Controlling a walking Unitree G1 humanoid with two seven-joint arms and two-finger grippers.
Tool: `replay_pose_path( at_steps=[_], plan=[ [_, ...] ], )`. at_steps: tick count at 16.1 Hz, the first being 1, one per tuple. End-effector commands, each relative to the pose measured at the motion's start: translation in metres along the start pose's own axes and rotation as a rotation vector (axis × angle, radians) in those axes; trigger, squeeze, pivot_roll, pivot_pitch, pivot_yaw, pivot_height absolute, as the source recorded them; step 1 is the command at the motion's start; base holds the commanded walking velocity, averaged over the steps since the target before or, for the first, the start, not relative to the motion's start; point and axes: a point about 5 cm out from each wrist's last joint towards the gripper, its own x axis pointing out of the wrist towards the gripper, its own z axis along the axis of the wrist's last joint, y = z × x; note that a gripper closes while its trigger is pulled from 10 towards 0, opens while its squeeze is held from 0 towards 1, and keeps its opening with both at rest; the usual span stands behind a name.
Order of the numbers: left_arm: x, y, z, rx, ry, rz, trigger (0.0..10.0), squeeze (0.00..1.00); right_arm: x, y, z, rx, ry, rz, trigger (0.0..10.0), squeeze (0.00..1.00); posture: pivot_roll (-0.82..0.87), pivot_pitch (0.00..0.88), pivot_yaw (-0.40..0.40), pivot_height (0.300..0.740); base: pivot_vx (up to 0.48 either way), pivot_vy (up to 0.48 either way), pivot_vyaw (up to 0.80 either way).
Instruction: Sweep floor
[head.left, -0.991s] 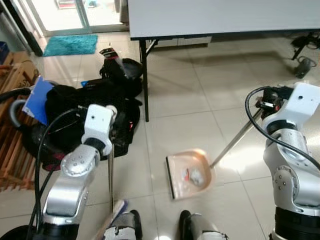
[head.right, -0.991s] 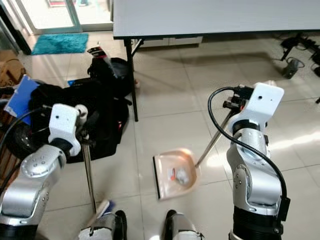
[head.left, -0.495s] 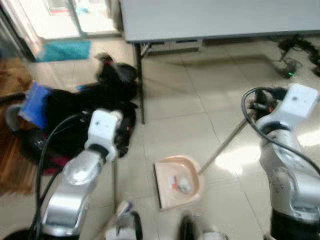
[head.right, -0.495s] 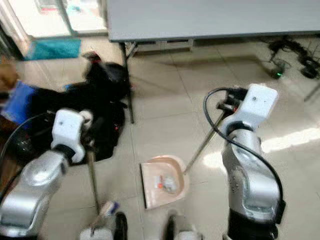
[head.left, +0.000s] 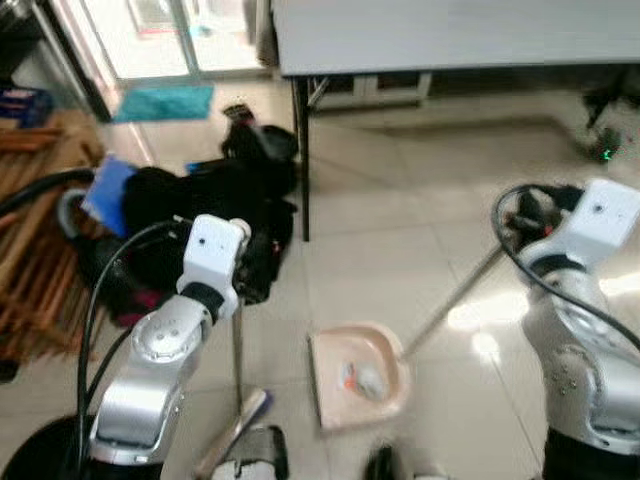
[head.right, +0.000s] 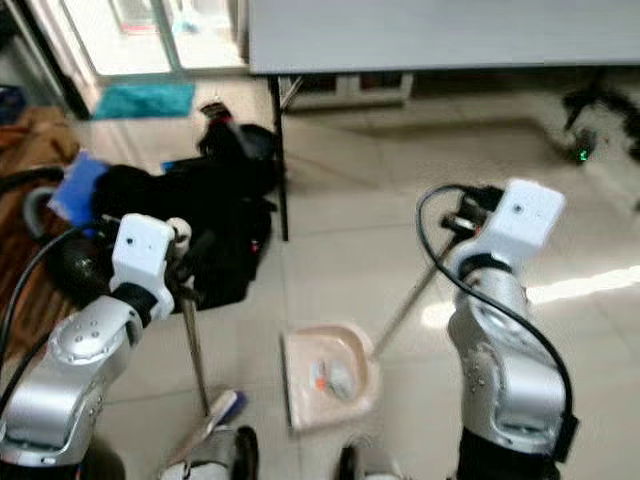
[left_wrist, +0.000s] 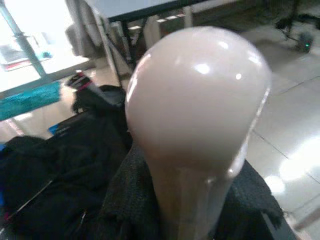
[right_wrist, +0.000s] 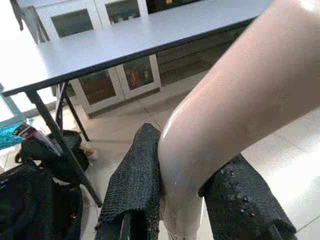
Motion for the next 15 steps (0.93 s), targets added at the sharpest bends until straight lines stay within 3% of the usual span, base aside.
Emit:
replay_pose_path(
  at_steps=[1,15],
  plan=[
    [-0.0044,0.0014,0.0008,0.011,-0.004,0.013,10.0,0.0,-0.0024,0.0075,0.0108,0.017,-0.042,0.038,10.0,0.0,-0.04,0.096,0.0,0.74,-0.319,0.0,0.0],
    [-0.0129,-0.0008,-0.0044,0.001,0.015,0.021,10.0,0.0,-0.0043,0.0086,0.0109,0.008,-0.016,0.062,10.0,0.0,-0.05,0.114,-0.025,0.74,-0.313,0.0,0.0]
  ],
)
